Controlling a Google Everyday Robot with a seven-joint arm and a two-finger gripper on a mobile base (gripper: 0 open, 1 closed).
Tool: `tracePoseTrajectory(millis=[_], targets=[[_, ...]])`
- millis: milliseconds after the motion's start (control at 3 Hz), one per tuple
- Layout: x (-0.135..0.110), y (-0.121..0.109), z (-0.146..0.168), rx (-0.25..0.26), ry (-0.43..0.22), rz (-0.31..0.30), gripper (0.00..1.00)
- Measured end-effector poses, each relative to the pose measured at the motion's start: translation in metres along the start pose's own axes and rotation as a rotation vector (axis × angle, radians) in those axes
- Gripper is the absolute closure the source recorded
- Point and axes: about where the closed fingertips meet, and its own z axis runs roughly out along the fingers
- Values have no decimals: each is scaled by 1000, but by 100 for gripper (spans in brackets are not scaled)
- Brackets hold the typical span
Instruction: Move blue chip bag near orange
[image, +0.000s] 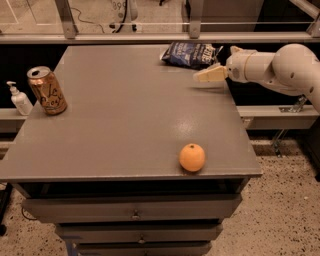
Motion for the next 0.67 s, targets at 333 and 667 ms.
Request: tracePoseTrajectory(millis=[333,667], targets=[[7,-2,17,-2,1,14,0],[13,-7,35,8,-2,29,17]])
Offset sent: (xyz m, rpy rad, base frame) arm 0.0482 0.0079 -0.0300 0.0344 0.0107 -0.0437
